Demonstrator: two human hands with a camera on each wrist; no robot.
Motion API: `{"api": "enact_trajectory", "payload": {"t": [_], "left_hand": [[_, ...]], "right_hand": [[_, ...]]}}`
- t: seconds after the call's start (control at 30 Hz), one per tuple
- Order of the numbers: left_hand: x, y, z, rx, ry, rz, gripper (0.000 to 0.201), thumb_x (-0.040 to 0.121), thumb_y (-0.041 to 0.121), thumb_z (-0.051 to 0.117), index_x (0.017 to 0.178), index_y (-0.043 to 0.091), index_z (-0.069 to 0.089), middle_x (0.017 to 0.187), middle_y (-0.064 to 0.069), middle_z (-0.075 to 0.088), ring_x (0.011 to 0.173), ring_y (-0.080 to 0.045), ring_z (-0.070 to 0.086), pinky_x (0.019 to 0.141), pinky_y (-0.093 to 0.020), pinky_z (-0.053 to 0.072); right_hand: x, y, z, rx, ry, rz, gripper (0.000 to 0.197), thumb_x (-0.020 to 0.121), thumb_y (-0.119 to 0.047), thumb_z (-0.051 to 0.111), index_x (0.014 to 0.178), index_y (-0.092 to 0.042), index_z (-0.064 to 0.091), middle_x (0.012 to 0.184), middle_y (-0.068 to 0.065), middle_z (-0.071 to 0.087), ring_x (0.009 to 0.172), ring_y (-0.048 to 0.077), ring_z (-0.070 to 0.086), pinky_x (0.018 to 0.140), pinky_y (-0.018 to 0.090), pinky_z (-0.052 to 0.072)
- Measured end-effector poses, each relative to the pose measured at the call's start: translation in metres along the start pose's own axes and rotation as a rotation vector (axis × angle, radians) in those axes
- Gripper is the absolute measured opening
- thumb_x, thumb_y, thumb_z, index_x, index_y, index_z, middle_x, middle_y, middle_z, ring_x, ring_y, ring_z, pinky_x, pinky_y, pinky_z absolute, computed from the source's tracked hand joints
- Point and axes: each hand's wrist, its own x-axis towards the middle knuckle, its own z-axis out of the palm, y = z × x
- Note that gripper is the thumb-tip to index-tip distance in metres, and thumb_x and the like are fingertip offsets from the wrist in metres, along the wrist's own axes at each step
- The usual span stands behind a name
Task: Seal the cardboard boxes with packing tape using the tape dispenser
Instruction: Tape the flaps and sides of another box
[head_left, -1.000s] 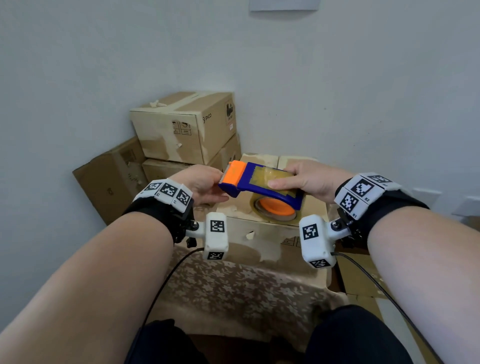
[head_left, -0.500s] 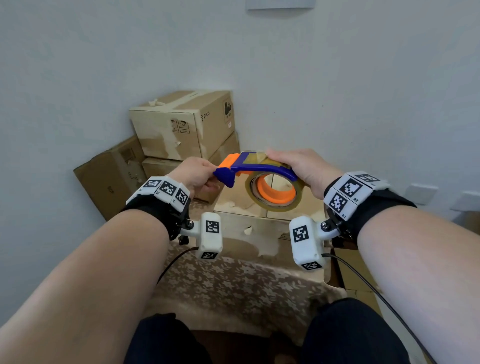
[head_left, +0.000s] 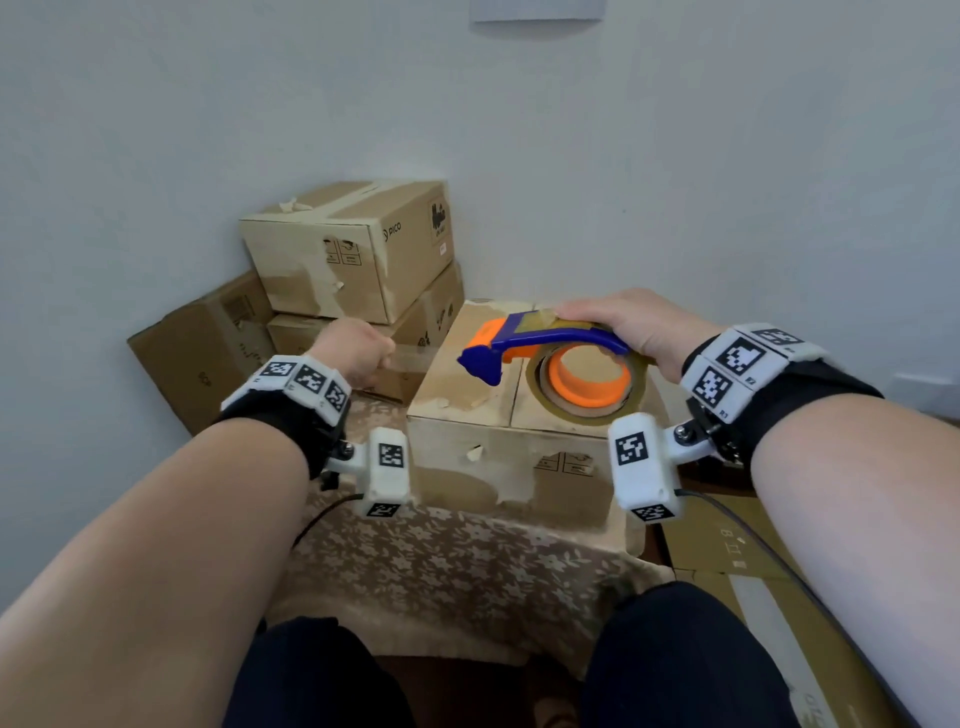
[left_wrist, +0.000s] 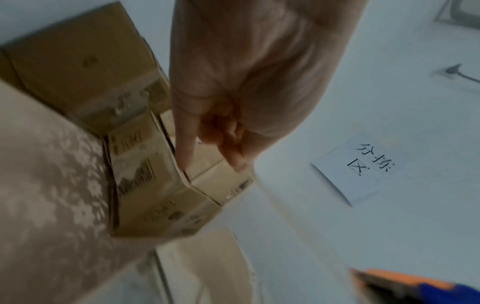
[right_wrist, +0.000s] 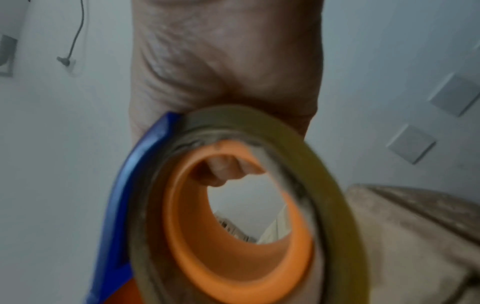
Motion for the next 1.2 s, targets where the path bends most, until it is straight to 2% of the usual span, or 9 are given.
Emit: {"api": "enact_trajectory", "payload": {"t": [0.07,0.17,0.23,0.47,0.57,0.7,0.77,0.93,1.2], "left_hand": [[-0.003,-0.004,0.001,0.034,-0.001,-0.005,0.033,0.095,0.012,0.049,0.062,0.012,0.052,0.068,-0.002,0.054,0.063,-0.015,0.053,0.054,-0.023,0.046],[-0.003,-0.005,0.009,0.024,0.023,0.014,0.032,0.096,0.014,0.049,0.064,0.013,0.051,0.076,-0.010,0.059,0.074,-0.025,0.057,0.082,-0.043,0.056],[-0.004,-0.007,0.013,0.021,0.027,0.015,0.031,0.096,0.014,0.049,0.065,0.013,0.051,0.079,-0.013,0.059,0.077,-0.026,0.057,0.085,-0.042,0.053],[-0.010,-0.028,0.015,0.164,-0.002,0.015,0.038,0.095,0.022,0.049,0.061,0.007,0.058,0.061,-0.006,0.055,0.068,-0.027,0.058,0.072,-0.036,0.054],[-0.010,-0.041,0.018,0.236,-0.020,0.060,0.047,0.095,0.025,0.052,0.050,0.012,0.051,0.049,-0.004,0.047,0.053,-0.021,0.048,0.061,-0.029,0.044],[-0.010,-0.052,0.024,0.218,-0.029,0.097,0.037,0.096,0.025,0.053,0.073,0.001,0.069,0.077,0.001,0.062,0.054,-0.015,0.050,0.057,-0.026,0.041],[-0.008,-0.057,0.026,0.217,-0.025,0.100,0.038,0.096,0.027,0.054,0.073,0.002,0.069,0.068,-0.002,0.062,0.058,-0.019,0.055,0.059,-0.027,0.041],[-0.004,-0.063,0.029,0.225,-0.012,0.084,0.056,0.093,0.034,0.056,0.045,0.014,0.035,0.046,-0.002,0.035,0.046,-0.019,0.037,0.055,-0.028,0.037],[0.001,-0.071,0.034,0.143,0.016,0.087,0.060,0.089,0.037,0.061,0.040,0.016,0.032,0.052,-0.007,0.051,0.050,-0.022,0.045,0.056,-0.028,0.042]], "right_hand": [[-0.002,0.002,-0.006,-0.028,0.011,0.007,0.033,0.078,-0.047,0.072,0.071,-0.015,0.065,0.065,0.003,0.067,0.060,0.017,0.060,0.065,0.027,0.046],[-0.004,0.000,-0.004,-0.102,-0.004,0.005,0.034,0.079,-0.045,0.071,0.070,-0.014,0.063,0.065,0.005,0.064,0.058,0.017,0.057,0.061,0.026,0.043],[-0.005,-0.001,-0.002,-0.141,-0.010,0.004,0.035,0.079,-0.047,0.070,0.070,-0.014,0.063,0.065,0.005,0.064,0.059,0.018,0.056,0.062,0.027,0.043],[-0.008,-0.003,0.014,-0.267,-0.055,-0.015,0.036,0.081,-0.046,0.069,0.078,-0.011,0.062,0.074,0.010,0.062,0.071,0.022,0.056,0.075,0.032,0.043],[-0.009,-0.007,0.023,-0.360,-0.071,-0.020,0.040,0.083,-0.047,0.066,0.064,-0.015,0.053,0.066,0.005,0.056,0.065,0.018,0.050,0.071,0.031,0.039],[-0.010,-0.010,0.032,-0.437,-0.085,-0.005,0.041,0.082,-0.048,0.066,0.060,-0.017,0.051,0.063,0.003,0.055,0.064,0.018,0.049,0.069,0.030,0.037],[-0.010,-0.010,0.035,-0.460,-0.090,0.006,0.041,0.083,-0.049,0.065,0.060,-0.017,0.052,0.063,0.002,0.055,0.064,0.017,0.050,0.065,0.029,0.036],[-0.007,-0.008,0.041,-0.468,-0.082,0.012,0.041,0.082,-0.049,0.066,0.060,-0.017,0.053,0.059,0.002,0.054,0.062,0.018,0.050,0.068,0.031,0.037],[-0.003,-0.006,0.045,-0.477,-0.092,0.026,0.039,0.081,-0.051,0.065,0.076,-0.013,0.063,0.065,0.004,0.059,0.067,0.020,0.054,0.074,0.032,0.041]]}}
